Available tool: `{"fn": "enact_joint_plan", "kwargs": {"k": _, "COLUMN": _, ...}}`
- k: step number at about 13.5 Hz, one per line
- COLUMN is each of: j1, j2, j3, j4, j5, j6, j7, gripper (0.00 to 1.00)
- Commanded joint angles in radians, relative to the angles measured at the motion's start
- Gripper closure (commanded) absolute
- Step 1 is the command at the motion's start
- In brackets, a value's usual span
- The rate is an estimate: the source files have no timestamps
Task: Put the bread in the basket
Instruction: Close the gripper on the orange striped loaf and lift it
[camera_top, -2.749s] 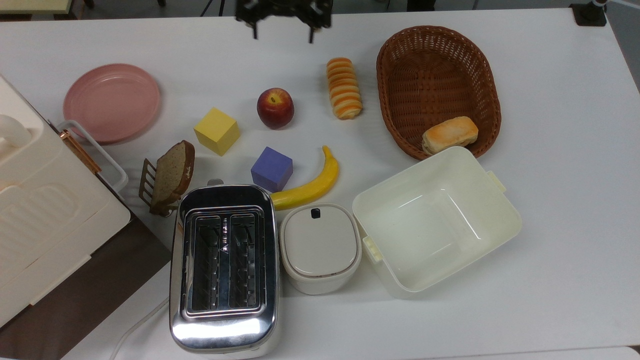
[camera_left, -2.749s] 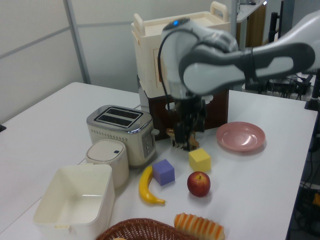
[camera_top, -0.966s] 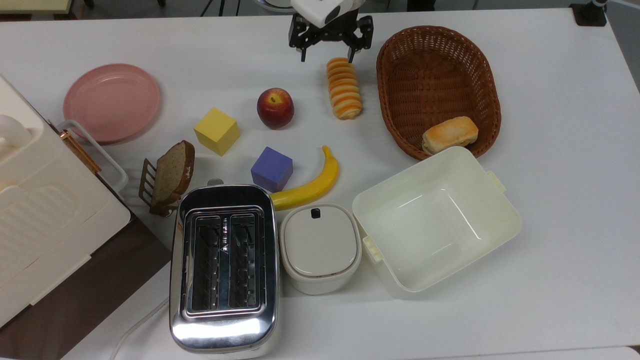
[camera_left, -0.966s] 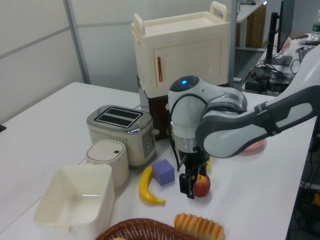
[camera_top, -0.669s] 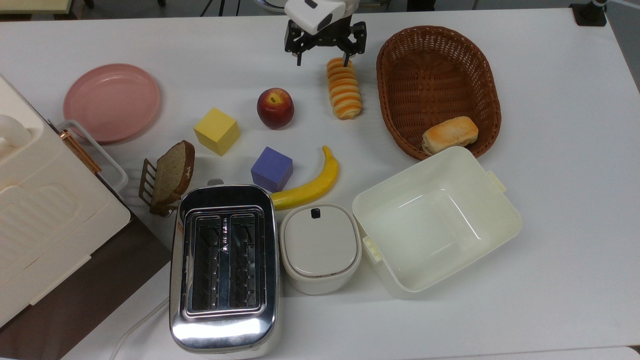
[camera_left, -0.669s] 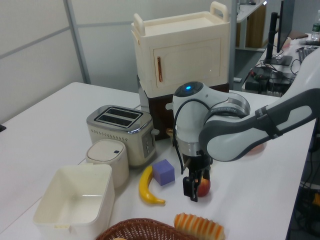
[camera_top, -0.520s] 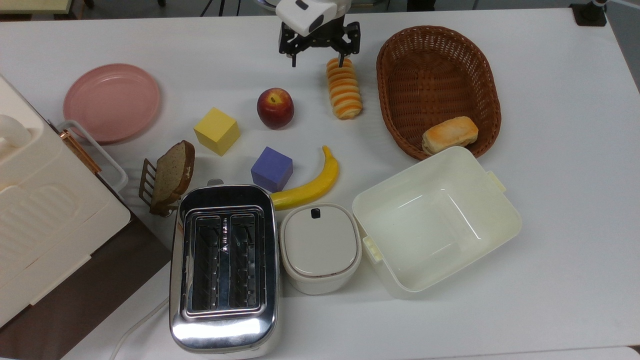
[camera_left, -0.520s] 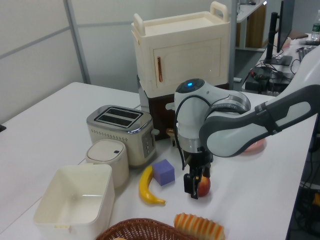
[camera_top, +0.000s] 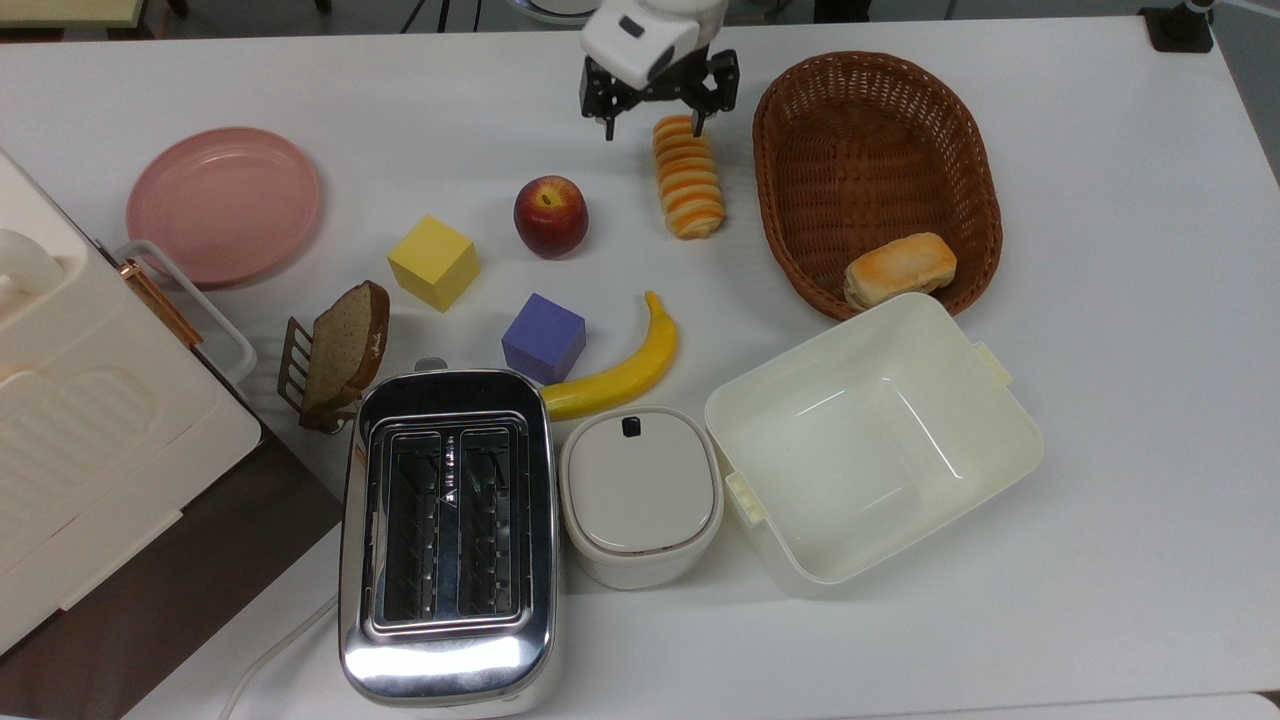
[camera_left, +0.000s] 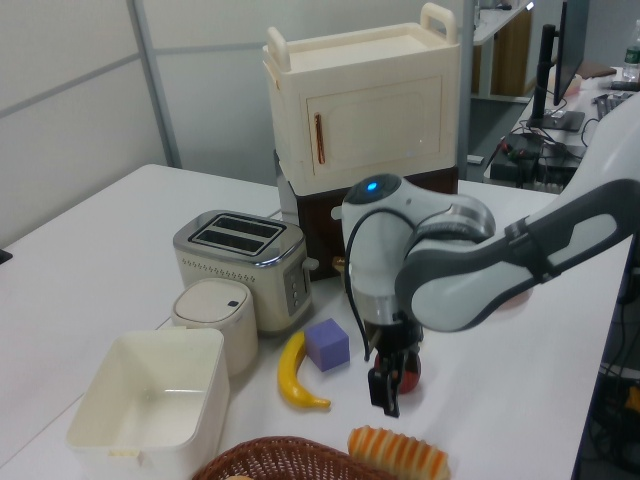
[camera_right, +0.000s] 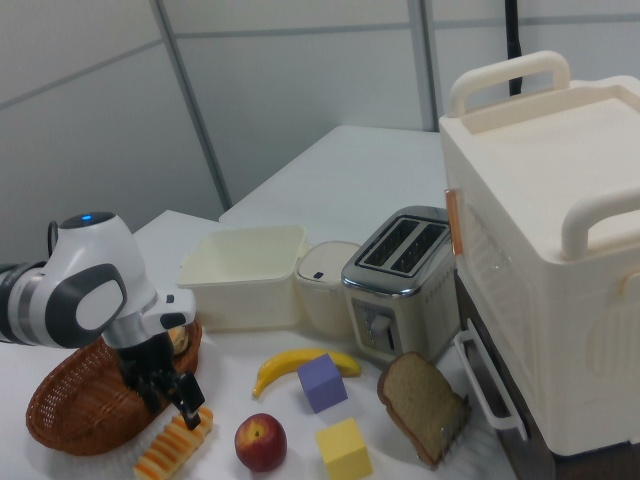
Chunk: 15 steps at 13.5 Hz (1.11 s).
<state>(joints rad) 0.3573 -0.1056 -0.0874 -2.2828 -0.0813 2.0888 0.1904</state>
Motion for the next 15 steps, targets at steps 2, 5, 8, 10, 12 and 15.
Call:
{"fn": "enact_joint_plan", "kwargs": {"k": 2, "j1": 0.063, "j2": 0.107, "j3": -0.021, "j4": 0.014, "j5": -0.049, "j6": 0.010, "j7": 0.011, "gripper": 0.01}}
{"fn": "enact_joint_plan", "kwargs": {"k": 5, "j1": 0.071, "j2": 0.136, "j3": -0.015, "j4": 0.046, "j5": -0.080, "j6": 0.042, "j7": 0.011, "gripper": 0.01}}
{"fn": "enact_joint_plan", "kwargs": {"k": 8, "j1": 0.072, "j2": 0.150, "j3": -0.002, "j4": 0.046, "j5": -0.084, "j6": 0.131, "j7": 0.011, "gripper": 0.00}}
{"fn": "enact_joint_plan", "kwargs": {"k": 10, "j1": 0.071, "j2": 0.159, "j3": 0.008, "j4": 0.045, "j5": -0.084, "j6": 0.145, "j7": 0.011, "gripper": 0.00}}
{"fn": "enact_joint_plan", "kwargs": {"k": 12, "j1": 0.069, "j2": 0.178, "j3": 0.008, "j4": 0.042, "j5": -0.083, "j6": 0.171, "j7": 0.036, "gripper": 0.00}}
{"fn": "enact_joint_plan", "kwargs": {"k": 15, "j1": 0.069, "j2": 0.196, "j3": 0.017, "j4": 0.043, "j5": -0.083, "j6": 0.184, "j7": 0.061, "gripper": 0.00}}
